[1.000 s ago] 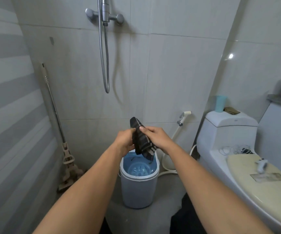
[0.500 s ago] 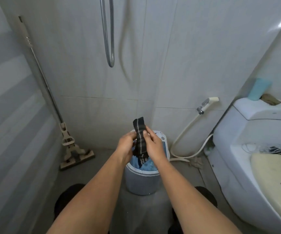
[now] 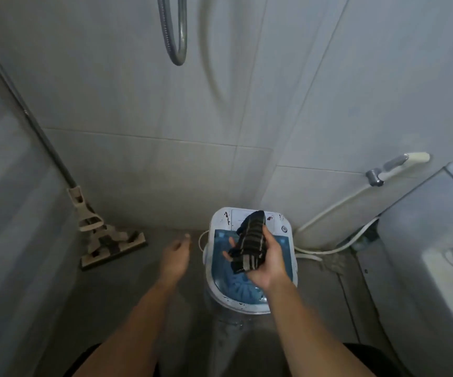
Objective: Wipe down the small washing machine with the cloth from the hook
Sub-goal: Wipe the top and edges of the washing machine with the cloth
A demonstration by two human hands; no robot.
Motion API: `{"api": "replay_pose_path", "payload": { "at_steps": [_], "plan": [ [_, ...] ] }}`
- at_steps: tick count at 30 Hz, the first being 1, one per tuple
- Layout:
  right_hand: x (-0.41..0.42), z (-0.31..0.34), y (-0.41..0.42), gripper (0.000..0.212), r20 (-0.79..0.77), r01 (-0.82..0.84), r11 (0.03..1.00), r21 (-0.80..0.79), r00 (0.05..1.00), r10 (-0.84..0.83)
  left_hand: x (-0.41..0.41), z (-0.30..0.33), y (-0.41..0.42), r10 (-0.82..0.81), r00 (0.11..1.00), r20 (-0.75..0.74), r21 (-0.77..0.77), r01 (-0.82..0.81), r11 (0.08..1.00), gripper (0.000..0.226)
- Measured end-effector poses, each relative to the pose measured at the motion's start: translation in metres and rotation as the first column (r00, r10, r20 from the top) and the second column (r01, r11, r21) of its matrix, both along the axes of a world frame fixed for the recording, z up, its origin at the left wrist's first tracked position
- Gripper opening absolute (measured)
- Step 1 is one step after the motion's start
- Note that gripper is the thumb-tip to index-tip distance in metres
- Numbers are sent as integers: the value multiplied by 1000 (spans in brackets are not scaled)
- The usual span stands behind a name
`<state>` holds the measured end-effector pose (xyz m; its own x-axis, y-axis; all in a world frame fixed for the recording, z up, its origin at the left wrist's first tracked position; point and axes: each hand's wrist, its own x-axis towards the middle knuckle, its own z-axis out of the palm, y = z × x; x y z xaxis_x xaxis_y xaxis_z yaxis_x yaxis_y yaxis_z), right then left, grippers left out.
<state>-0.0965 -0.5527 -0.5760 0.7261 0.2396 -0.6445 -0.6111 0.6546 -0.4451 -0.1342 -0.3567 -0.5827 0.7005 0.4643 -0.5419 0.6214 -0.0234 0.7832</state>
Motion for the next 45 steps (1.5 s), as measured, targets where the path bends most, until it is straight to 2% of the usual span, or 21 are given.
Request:
{"api": "replay_pose_path", "payload": {
  "at_steps": [2, 3, 4, 5, 7, 9, 12, 14, 16, 18, 22, 27, 30, 34, 40, 45],
  "plan": [
    [26, -1, -1, 44, 31, -16, 998, -59, 999, 18, 2, -26, 9, 38, 995, -89, -33, -41, 999, 46],
    [40, 0, 1, 42, 54, -44, 990, -137, 997, 51, 2, -36, 11, 45, 991, -125, -46, -51, 998, 49],
    [54, 0, 3, 40, 84, -83, 961, -262, 991, 108, 2, -44, 11, 43, 989, -140, -50, -50, 998, 50],
    [67, -2, 7, 36, 122, -119, 888, -443, 974, 192, 2, -51, 11, 30, 989, -146, -60, -39, 997, 48],
    [90, -8, 17, 25, 186, -93, 583, -807, 897, 401, 2, -62, 10, 9, 993, -120, -91, -20, 996, 38],
    [110, -20, 24, 22, 200, 17, 294, -956, 769, 607, 3, -72, 9, -35, 994, -104, -84, 26, 996, 30],
    [132, -38, 32, 38, 56, 187, -68, -980, 585, 809, 8, -83, 4, -91, 994, -54, -82, 87, 993, 22],
    [138, -50, 36, 46, -41, 297, -210, -932, 489, 871, 12, -89, -1, -153, 988, -17, -87, 151, 985, 12],
    [138, -59, 38, 47, -146, 330, -297, -896, 413, 899, 15, -95, -5, -199, 980, 4, -104, 198, 975, 20],
    [134, -67, 36, 50, -174, 331, -321, -887, 402, 899, 17, -100, -6, -204, 979, 13, -114, 204, 972, 22],
    [126, -75, 36, 47, -89, 421, -300, -856, 451, 888, 22, -111, -6, -151, 988, 15, -120, 152, 981, 19],
    [123, -83, 36, 44, -96, 476, -336, -813, 461, 882, 27, -127, -5, -102, 995, 6, -109, 102, 989, 23],
    [125, -85, 36, 44, -115, 533, -357, -768, 434, 894, 29, -131, -5, -84, 996, 11, -109, 85, 990, 22],
    [126, -89, 36, 50, -130, 571, -328, -753, 359, 924, 30, -137, -7, -73, 997, 20, -105, 75, 992, 21],
    [132, -88, 38, 41, -164, 612, -367, -700, 363, 917, 32, -142, -7, -57, 998, 9, -113, 58, 992, 18],
    [129, -92, 41, 39, -104, 567, -295, -769, 345, 933, 32, -143, -7, -58, 998, 7, -119, 59, 991, 13]
  ]
}}
